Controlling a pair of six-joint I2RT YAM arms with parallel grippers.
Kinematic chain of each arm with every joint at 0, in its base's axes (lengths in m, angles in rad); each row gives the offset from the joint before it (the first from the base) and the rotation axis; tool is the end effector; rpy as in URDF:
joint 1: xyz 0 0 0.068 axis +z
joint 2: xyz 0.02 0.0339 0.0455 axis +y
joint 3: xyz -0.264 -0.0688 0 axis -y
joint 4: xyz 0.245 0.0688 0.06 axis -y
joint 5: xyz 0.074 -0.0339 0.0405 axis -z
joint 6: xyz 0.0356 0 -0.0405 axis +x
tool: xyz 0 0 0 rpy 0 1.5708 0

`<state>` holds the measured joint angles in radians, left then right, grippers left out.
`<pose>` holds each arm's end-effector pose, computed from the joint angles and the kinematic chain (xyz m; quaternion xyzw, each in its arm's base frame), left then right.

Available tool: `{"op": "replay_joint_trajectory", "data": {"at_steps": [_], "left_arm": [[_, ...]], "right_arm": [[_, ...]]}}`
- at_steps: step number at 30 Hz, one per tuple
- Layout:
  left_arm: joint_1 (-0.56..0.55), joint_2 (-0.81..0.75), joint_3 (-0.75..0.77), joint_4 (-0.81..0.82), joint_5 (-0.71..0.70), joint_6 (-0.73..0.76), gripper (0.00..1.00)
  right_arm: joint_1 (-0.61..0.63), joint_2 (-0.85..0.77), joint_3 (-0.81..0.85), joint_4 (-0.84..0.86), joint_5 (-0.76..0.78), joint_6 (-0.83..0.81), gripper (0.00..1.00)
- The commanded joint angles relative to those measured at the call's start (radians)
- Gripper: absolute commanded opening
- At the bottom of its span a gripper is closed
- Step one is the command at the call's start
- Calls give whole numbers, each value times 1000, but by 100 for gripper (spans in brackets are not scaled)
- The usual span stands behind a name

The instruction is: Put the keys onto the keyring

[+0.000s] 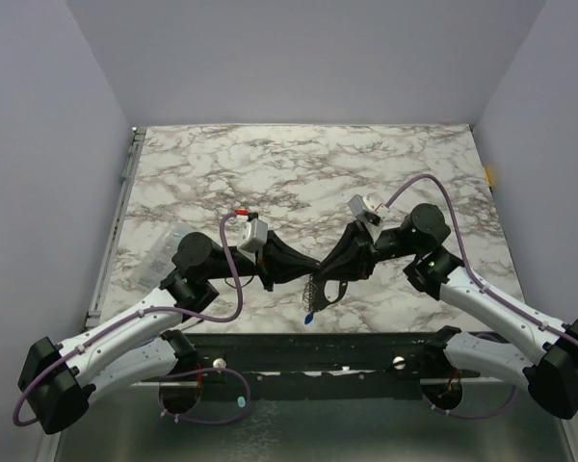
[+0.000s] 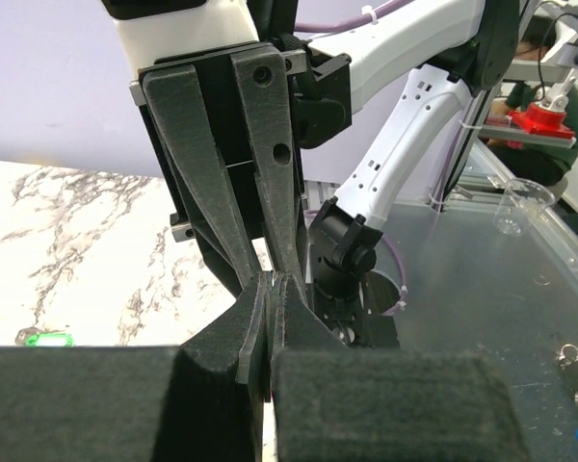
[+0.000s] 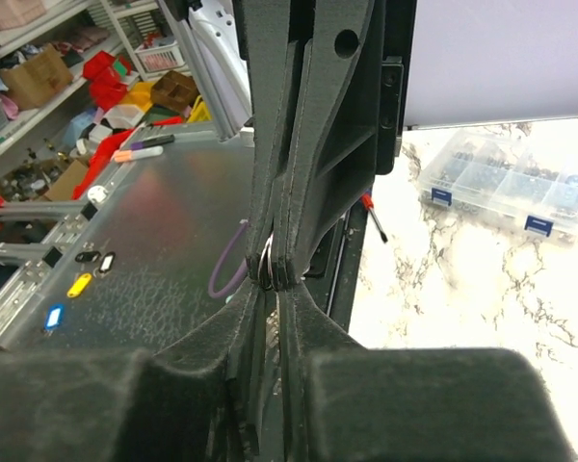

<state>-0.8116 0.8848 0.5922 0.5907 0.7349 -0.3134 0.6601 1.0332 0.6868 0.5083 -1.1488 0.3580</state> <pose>0.1208 -0.1620 0.3341 0.4167 0.4662 -0.5809 0.5211 0.1563 0.1624 0.3278 -0.4911 0.4752 0.6190 0.3871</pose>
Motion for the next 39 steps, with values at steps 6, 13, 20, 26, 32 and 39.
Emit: {"op": "replay_joint_trajectory", "data": {"at_steps": [6,13,20,26,32,39], "left_arm": [[2,-31,-24,37,-64,11,0],[2,-78,-18,-84,-65,82,66],[1,-119,72,-355,-74,222,79],[2,-165,156,-540,-77,307,72],[3,-219,140,-589,-69,402,61],[0,-176,149,-583,-10,427,55]], "right_arm": [[7,-24,14,3,72,-35,1],[7,-69,40,-106,115,-114,1],[6,-116,60,-222,104,-186,1],[7,-157,61,-259,102,-200,1],[6,-188,43,-202,52,-150,1],[7,-199,42,-143,-41,-65,1]]}}
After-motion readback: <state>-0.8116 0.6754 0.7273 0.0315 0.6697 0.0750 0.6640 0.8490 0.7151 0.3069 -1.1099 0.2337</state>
